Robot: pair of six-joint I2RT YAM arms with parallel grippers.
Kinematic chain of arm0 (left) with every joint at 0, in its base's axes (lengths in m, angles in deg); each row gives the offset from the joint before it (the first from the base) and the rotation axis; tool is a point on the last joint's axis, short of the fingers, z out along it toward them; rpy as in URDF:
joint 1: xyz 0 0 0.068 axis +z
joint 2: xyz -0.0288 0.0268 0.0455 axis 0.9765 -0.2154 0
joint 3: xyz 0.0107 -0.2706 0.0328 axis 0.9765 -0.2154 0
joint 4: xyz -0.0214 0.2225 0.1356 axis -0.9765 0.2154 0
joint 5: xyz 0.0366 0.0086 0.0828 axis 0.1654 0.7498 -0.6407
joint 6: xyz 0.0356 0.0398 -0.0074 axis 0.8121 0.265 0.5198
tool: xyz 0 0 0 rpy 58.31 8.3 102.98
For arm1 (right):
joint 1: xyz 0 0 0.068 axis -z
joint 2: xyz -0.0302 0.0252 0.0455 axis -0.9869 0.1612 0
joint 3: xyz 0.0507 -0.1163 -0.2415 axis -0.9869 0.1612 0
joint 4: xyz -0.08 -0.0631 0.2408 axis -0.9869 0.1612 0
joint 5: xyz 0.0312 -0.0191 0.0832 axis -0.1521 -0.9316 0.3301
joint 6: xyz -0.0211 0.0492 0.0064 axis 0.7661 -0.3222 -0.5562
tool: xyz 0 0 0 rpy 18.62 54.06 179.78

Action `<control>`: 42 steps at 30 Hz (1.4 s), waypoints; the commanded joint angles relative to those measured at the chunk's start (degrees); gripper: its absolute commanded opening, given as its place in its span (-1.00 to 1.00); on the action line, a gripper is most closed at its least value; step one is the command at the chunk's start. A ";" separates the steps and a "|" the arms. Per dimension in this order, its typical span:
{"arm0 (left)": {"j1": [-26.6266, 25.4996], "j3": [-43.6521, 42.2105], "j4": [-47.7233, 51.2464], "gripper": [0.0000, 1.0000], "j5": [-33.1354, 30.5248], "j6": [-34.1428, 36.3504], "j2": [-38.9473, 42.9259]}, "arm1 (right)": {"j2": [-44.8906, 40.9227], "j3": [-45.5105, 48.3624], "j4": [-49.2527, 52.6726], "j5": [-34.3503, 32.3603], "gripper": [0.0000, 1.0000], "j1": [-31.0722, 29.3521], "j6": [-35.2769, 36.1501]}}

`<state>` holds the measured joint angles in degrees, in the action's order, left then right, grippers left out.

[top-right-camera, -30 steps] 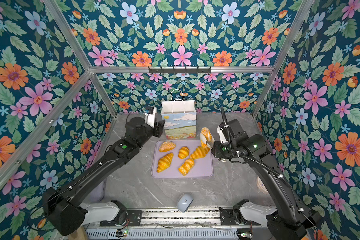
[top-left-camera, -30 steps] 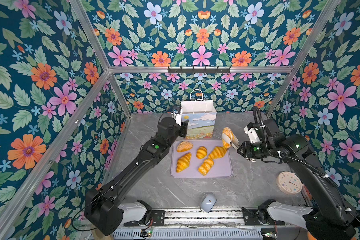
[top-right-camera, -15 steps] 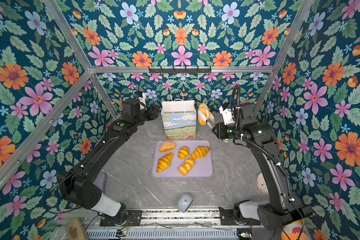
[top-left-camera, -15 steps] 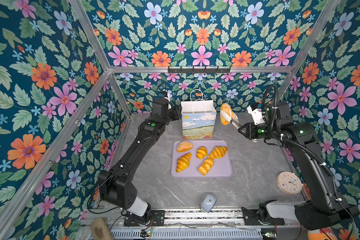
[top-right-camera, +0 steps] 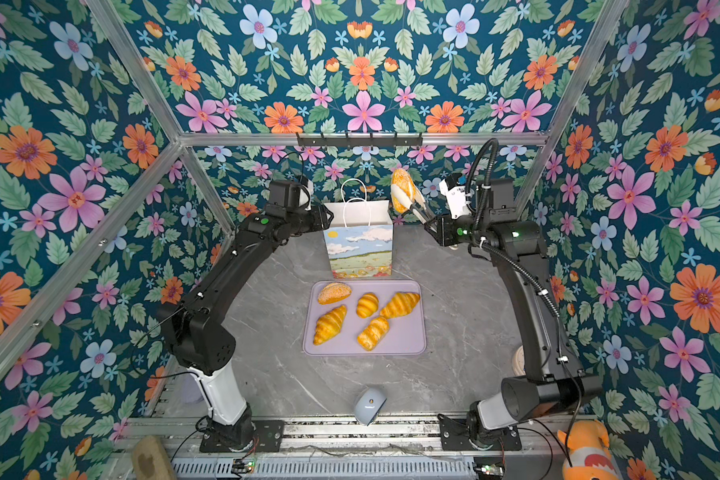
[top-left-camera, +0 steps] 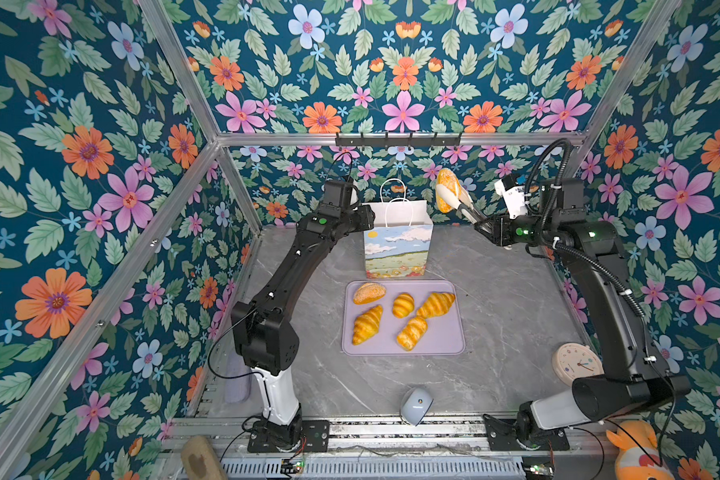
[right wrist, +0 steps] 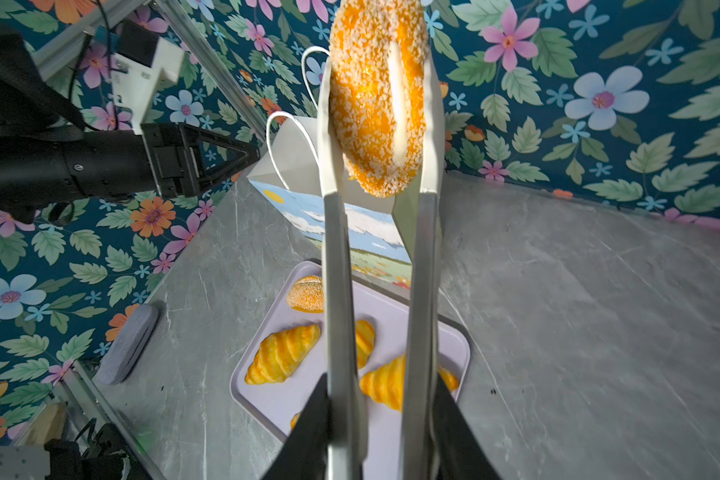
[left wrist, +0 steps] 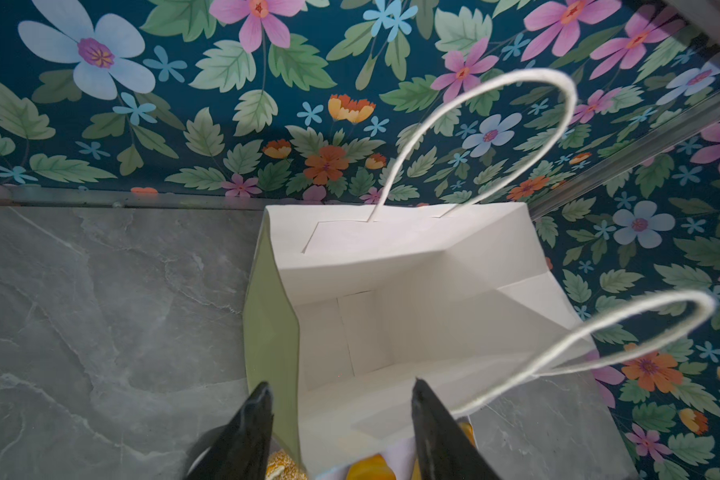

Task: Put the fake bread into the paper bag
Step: 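Carry the bun toward the bag opening with right gripper while left holds bag rim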

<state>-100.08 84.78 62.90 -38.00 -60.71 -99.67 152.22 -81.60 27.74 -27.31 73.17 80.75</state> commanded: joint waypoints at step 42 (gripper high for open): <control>2.40 10.57 5.32 0.01 4.00 4.70 -7.27 | 26.36 -22.44 9.75 18.15 -0.41 0.05 27.03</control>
<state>-97.74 94.79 68.37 -35.10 -56.51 -106.86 177.92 -102.87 36.05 -10.77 73.28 104.73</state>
